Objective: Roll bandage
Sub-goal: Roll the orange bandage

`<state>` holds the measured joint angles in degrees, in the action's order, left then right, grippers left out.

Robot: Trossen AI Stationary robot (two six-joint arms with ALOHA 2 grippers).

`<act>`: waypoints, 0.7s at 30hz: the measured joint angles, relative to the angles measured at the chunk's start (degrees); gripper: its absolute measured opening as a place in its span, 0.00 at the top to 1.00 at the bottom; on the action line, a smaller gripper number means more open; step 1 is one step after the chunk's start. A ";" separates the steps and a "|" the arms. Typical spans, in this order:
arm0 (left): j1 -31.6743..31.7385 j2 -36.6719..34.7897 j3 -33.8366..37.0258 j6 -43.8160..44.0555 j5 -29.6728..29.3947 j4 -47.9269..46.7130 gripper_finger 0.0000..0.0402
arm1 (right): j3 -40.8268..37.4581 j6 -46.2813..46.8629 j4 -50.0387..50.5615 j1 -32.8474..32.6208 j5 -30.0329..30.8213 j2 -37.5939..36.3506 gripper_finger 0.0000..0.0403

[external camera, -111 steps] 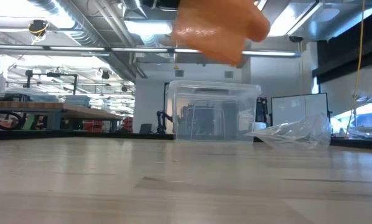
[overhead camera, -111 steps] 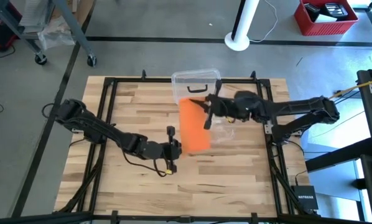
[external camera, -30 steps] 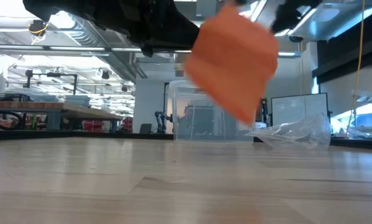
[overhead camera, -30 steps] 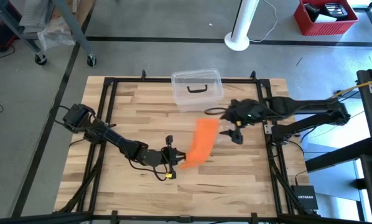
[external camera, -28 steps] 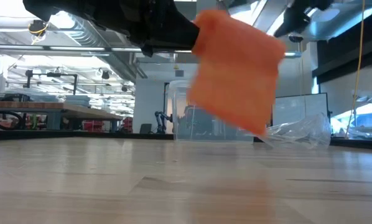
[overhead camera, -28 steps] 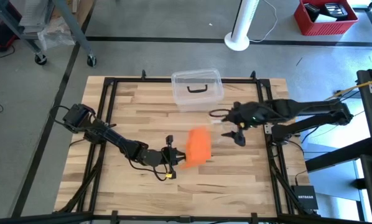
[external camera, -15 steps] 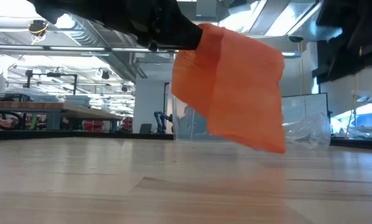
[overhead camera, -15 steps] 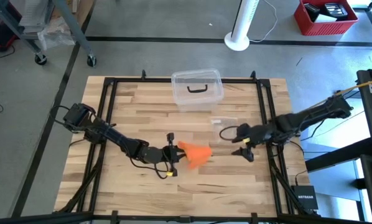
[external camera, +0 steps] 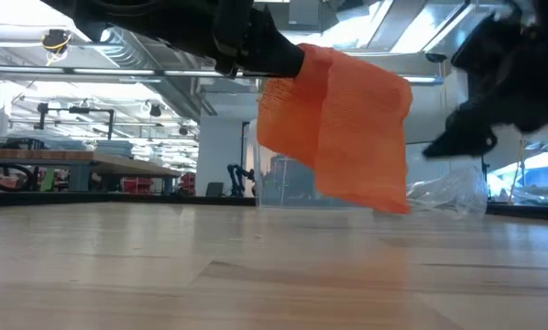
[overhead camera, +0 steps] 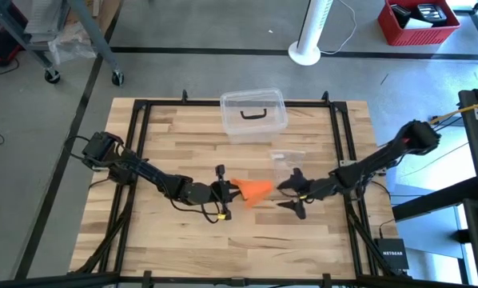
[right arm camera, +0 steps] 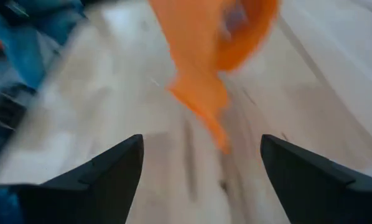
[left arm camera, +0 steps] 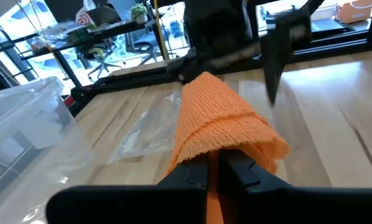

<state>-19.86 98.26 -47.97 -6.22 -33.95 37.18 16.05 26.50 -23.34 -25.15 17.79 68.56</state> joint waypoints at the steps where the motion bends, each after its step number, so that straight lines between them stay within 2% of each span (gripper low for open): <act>1: 0.00 0.00 0.01 0.02 0.00 -0.05 1.00 | -0.06 0.00 -1.20 0.02 0.50 1.95 0.19; 6: 0.00 0.00 0.00 0.20 0.02 -0.05 1.00 | 0.01 -2.69 -13.89 -0.02 -2.31 11.12 0.21; 10: 0.11 0.00 0.00 0.22 0.02 -0.05 1.00 | 0.81 -6.57 -22.84 0.04 -1.36 17.03 0.29; 16: 0.12 0.01 0.00 0.21 0.02 -0.08 1.00 | 5.99 -9.09 -21.11 0.04 -3.74 21.95 0.49; 21: 0.26 0.01 0.00 0.21 0.02 -0.40 1.00 | 8.82 -9.25 -18.58 -0.04 -5.84 21.80 0.68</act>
<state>-19.59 98.27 -47.97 -6.01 -33.93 36.77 24.87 17.25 -41.92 -25.19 11.94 90.37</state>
